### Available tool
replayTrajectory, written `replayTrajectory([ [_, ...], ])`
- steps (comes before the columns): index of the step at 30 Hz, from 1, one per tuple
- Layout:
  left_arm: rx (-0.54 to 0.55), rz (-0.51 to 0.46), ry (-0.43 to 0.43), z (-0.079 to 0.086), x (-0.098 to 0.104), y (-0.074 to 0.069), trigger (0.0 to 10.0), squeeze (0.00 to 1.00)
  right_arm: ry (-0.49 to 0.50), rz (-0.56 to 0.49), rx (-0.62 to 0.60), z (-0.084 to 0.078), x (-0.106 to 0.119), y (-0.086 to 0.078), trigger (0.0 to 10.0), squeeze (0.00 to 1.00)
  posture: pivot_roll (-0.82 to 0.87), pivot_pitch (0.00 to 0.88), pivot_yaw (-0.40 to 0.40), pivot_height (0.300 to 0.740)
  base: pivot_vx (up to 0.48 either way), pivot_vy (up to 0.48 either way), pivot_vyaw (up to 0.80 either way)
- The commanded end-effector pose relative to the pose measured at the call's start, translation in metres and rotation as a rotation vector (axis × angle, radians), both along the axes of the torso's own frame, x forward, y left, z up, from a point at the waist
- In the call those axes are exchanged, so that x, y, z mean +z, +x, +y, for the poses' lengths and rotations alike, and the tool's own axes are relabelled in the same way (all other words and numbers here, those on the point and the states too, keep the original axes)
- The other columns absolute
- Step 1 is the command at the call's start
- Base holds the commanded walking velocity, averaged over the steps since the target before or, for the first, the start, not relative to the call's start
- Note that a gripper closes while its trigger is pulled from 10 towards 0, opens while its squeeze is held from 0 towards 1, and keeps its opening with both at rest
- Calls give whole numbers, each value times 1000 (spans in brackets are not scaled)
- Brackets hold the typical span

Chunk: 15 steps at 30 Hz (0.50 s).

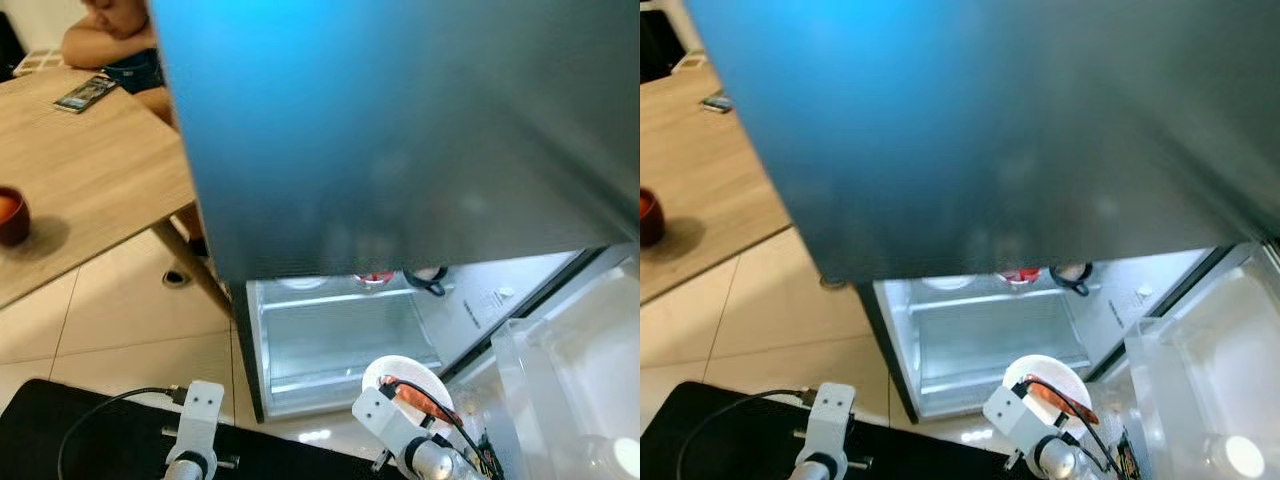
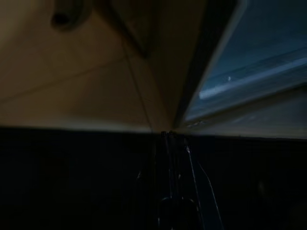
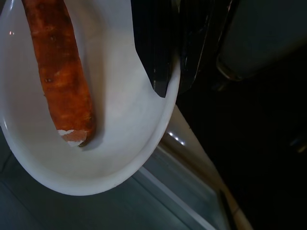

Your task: Restocking fridge

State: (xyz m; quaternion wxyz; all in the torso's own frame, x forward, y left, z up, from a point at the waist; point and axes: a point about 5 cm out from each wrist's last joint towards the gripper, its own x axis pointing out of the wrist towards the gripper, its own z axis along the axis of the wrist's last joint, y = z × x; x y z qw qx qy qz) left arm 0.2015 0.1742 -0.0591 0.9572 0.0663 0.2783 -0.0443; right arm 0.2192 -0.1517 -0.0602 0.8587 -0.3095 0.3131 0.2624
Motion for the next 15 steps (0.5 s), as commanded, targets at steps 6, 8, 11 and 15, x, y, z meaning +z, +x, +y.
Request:
replayTrajectory([
  [6, 2, 18, -1, 3, -4, -9, 10000, 0, 0, 13, -8, -1, -3, -6, 10000, 0, -89, 109, -31, 740, 0, 0, 0],
  [8, -2, 16, -4, 2, -4, -9, 10000, 0, 1, 12, -7, -1, -3, -6, 10000, 0, -89, 109, -30, 740, 0, 0, 0],
  [11, -5, 15, -5, 2, -4, -9, 10000, 0, 1, 12, -8, -1, -3, -6, 10000, 0, -90, 109, -30, 740, 0, 0, 0],
  [15, -8, 12, -5, 2, -4, -8, 10000, 0, 1, 10, -8, -1, -3, -6, 10000, 0, -89, 110, -30, 740, 0, 0, 0],
])
